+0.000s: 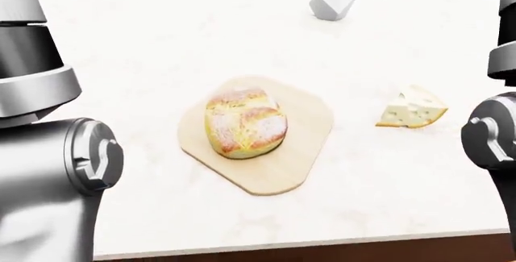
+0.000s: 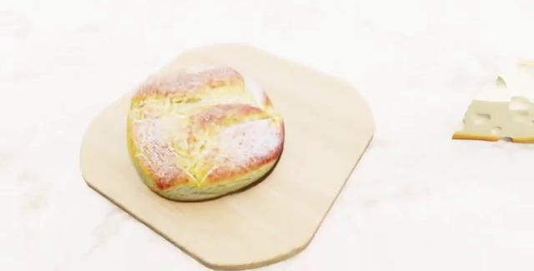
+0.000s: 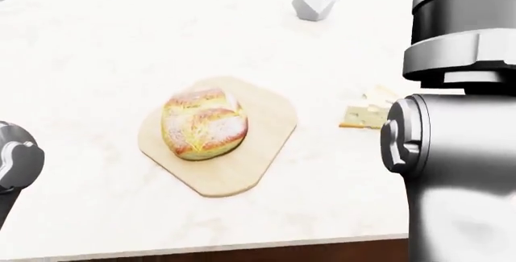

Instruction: Pick up the wedge of cheese and place it on the slice of bread to prepare a simple cheese on bread dish.

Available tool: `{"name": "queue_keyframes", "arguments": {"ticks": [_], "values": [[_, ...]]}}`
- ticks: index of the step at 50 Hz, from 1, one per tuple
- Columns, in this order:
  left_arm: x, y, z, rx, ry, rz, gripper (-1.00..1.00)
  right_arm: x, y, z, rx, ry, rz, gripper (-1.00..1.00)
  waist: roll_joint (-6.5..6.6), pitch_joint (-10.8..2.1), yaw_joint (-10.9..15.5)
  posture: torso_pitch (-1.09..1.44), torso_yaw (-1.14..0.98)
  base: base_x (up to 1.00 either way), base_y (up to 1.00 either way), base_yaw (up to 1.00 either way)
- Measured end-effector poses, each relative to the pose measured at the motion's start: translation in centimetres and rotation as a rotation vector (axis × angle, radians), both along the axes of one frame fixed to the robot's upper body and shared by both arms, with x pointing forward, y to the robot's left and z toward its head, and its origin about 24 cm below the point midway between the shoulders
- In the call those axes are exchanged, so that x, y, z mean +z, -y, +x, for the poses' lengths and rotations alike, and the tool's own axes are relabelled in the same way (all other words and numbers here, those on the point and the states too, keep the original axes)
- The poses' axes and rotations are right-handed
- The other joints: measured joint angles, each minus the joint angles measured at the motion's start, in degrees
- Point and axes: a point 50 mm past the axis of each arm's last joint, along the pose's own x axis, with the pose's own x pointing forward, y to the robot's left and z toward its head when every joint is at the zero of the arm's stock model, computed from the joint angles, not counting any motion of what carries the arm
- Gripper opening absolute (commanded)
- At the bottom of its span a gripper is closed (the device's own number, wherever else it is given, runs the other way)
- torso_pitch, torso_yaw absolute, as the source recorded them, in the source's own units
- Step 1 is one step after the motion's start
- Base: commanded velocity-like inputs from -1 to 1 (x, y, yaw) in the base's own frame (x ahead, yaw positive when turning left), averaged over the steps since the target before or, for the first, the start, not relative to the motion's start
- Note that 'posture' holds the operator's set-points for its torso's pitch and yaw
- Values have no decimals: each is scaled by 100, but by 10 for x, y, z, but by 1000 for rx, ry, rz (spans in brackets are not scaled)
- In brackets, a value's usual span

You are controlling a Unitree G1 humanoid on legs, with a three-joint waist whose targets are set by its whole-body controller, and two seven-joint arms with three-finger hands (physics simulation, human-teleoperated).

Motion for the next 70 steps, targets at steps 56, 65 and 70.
{"name": "queue_keyframes", "arguments": {"ticks": [56,65,70], "values": [[-2,5,2,-6,-9,4,100,-58,25,-4,44,-334,-574,100,-47,-56,16,0,0,0,0,0],[-3,5,2,-4,-8,3,100,-83,39,-10,17,-408,-617,100,-74,-59,23,0,0,0,0,0],[-3,4,2,-2,-11,5,100,-102,43,-10,12,-461,-645,100,-72,-60,29,0,0,0,0,0]]}}
